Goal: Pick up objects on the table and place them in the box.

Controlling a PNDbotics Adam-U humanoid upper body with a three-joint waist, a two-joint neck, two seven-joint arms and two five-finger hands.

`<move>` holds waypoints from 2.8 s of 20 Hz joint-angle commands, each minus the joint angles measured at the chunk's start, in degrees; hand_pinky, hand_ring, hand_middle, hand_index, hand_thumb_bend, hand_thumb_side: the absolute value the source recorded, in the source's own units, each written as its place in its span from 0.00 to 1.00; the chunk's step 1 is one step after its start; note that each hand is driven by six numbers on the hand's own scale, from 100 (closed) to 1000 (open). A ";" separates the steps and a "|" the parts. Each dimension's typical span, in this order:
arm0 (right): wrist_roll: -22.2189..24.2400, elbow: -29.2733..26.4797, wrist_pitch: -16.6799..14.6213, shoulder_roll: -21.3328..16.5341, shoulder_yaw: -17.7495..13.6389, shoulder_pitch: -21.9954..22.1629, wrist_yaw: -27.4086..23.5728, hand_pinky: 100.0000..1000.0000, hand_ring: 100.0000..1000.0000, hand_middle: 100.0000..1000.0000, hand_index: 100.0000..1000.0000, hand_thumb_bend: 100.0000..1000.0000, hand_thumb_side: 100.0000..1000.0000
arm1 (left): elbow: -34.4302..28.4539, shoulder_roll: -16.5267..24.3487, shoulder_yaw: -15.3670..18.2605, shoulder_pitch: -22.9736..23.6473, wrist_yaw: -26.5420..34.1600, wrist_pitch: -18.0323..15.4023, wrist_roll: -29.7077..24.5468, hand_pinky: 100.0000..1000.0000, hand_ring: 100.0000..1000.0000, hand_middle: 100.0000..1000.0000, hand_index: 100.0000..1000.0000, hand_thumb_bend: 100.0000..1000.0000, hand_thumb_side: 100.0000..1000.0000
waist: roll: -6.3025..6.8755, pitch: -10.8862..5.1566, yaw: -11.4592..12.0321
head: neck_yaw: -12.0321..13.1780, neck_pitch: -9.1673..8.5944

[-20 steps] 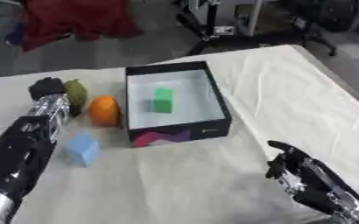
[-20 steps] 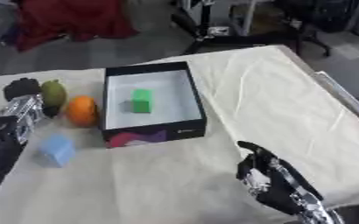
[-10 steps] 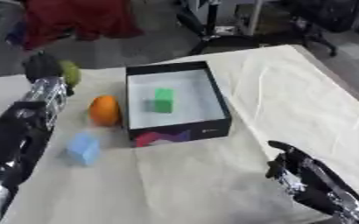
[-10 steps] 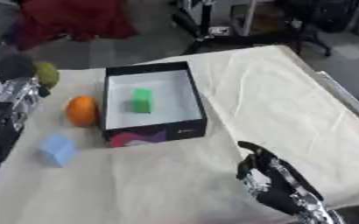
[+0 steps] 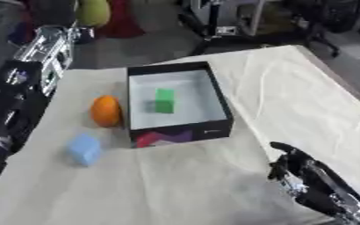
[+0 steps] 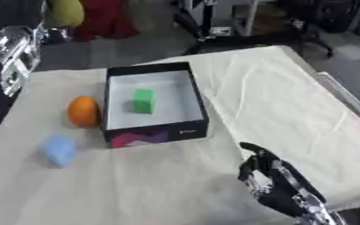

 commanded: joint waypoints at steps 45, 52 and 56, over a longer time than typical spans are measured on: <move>-0.33 -0.59 -0.04 -1.36 -0.60 -0.47 0.52 0.82 0.51 0.43 0.92 0.00 0.41 | -35.43 29.65 2.74 30.25 30.65 -0.06 -45.68 0.70 0.63 0.69 0.80 0.80 0.29 | 0.85 -0.55 2.24 | 0.01 -0.11; -0.29 -0.62 -0.03 -1.44 -0.55 -0.57 0.47 0.82 0.51 0.43 0.92 0.00 0.41 | -34.71 30.25 0.74 31.03 37.77 3.22 -52.77 0.69 0.63 0.69 0.80 0.76 0.25 | 0.95 -0.59 1.87 | -0.90 -0.11; -0.26 -0.62 0.01 -1.41 -0.52 -0.66 0.44 0.82 0.51 0.43 0.92 0.00 0.41 | -33.33 29.33 0.47 31.26 38.61 5.19 -53.75 0.68 0.62 0.69 0.80 0.70 0.24 | 0.99 -0.54 1.67 | -1.10 -0.11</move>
